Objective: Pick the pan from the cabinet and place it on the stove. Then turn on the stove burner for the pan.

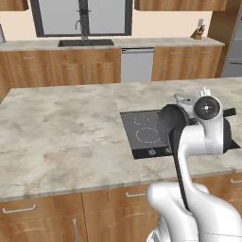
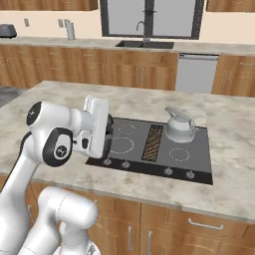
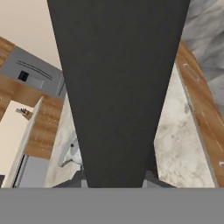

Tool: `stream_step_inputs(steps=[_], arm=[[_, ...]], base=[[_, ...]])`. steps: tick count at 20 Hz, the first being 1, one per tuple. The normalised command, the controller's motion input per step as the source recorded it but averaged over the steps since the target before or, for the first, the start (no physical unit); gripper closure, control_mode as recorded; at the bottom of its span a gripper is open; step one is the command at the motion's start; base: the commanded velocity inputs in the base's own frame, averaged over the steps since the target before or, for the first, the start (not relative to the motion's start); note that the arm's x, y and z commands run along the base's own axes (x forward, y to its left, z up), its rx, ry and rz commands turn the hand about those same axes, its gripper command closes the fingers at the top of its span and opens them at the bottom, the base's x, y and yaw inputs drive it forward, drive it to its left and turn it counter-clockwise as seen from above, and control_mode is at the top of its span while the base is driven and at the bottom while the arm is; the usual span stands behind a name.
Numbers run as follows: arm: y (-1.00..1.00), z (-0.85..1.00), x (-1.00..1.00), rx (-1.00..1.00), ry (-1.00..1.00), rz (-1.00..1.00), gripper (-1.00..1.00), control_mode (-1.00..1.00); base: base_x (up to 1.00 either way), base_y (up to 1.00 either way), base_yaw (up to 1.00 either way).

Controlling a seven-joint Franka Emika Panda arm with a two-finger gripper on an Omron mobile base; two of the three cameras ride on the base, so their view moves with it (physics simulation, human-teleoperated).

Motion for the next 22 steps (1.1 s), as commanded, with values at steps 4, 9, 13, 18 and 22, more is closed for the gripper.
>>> stream_step_inputs(steps=[4,9,13,18,22], arm=[[0.0,0.0,0.0,0.0,0.0,0.0,1.0,1.0],[0.0,0.0,0.0,0.0,0.0,0.0,1.0,1.0],[0.0,0.0,0.0,0.0,0.0,0.0,1.0,1.0],[0.0,-0.01,0.18,0.01,0.01,0.0,1.0,-1.0],[0.19,0.0,0.67,0.05,0.06,0.0,1.0,-1.0]], base=[[0.47,-0.33,0.01],[0.34,-0.17,0.01],[0.4,-0.12,0.04],[0.03,-0.03,0.01],[0.0,0.0,0.0]])
